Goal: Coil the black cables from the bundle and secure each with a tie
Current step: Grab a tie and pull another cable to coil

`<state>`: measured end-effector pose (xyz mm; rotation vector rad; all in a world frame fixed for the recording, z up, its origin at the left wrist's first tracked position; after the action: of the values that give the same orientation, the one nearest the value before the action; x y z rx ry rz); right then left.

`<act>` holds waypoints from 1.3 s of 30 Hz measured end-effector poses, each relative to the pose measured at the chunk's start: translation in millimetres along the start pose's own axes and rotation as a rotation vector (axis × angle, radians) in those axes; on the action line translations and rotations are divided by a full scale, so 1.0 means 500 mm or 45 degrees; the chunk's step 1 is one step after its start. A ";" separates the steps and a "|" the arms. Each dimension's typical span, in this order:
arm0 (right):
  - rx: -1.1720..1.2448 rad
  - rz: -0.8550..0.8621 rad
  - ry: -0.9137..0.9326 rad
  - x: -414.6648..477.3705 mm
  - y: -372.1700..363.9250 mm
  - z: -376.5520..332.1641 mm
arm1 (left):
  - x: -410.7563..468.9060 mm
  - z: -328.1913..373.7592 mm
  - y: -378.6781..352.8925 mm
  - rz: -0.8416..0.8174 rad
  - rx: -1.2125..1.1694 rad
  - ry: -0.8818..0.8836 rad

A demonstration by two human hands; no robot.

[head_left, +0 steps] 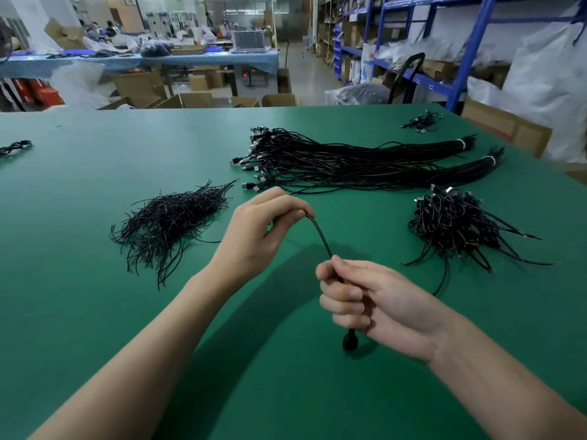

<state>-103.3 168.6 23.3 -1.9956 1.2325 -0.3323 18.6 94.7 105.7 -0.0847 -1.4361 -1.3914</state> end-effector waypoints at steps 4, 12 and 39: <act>-0.008 -0.021 0.010 -0.015 -0.010 -0.001 | -0.011 -0.015 -0.007 0.024 0.007 0.084; -0.154 -0.061 0.596 0.005 -0.082 -0.170 | -0.049 0.060 -0.067 -0.250 -0.063 0.017; -1.634 0.458 0.775 0.027 -0.059 -0.189 | 0.021 0.093 0.019 -0.147 0.128 -0.036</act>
<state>-130.6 120.5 106.7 -2.6712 2.5991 0.1192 -7.5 126.3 131.9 0.0436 -1.5524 -1.4132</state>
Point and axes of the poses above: each hand's wrist, its own x-axis towards the middle knuckle, its own y-axis out of the back of the hand, z = x × y, the point moved 8 cm from there along x, towards the middle knuckle, and after that the axes turned 13 degrees about x, right-handed, at the moved point
